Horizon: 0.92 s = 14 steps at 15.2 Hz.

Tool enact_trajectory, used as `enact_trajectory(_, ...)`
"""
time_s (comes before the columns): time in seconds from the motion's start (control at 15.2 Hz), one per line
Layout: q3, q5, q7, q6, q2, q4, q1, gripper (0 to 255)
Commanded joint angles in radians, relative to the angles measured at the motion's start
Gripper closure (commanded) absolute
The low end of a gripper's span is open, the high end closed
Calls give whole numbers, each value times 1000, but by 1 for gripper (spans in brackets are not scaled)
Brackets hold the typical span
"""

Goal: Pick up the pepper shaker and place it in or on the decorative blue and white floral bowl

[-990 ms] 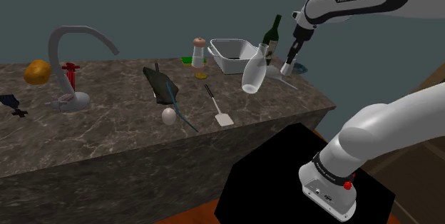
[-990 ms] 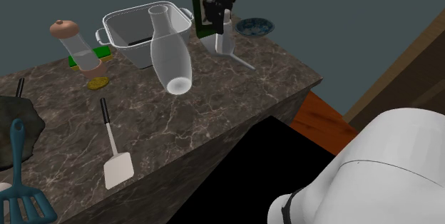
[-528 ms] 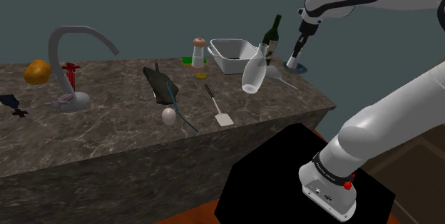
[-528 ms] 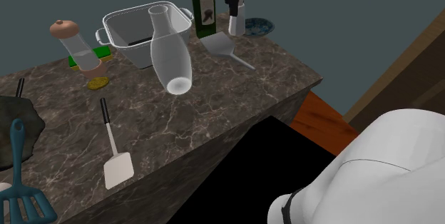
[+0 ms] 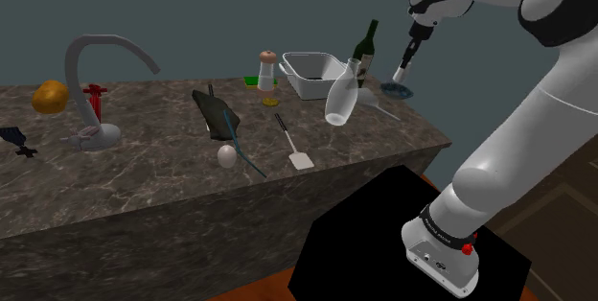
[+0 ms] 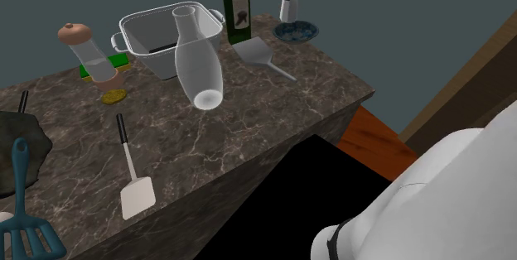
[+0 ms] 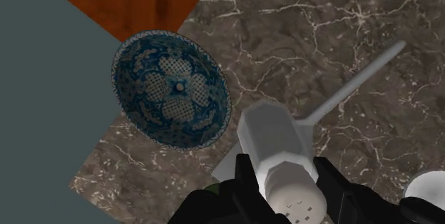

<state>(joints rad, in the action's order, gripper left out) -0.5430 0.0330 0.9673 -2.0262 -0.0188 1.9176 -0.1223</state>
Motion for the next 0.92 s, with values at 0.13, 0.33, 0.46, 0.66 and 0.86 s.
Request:
enact_trajectory(0.13,-33,-103,119,41,-157,-176,-58,255)
enact_trajectory(0.33,-38,-180,194,92,-283,-332,-124,255)
enact_trajectory(0.46,-33,-224,232,116,-362,-426,-172,255)
enact_trajectory(0.66,-29,-227,234,78,-366,-391,-170,255)
enact_trajectory(0.86,-27,-232,238,41,-372,-358,-169,255)
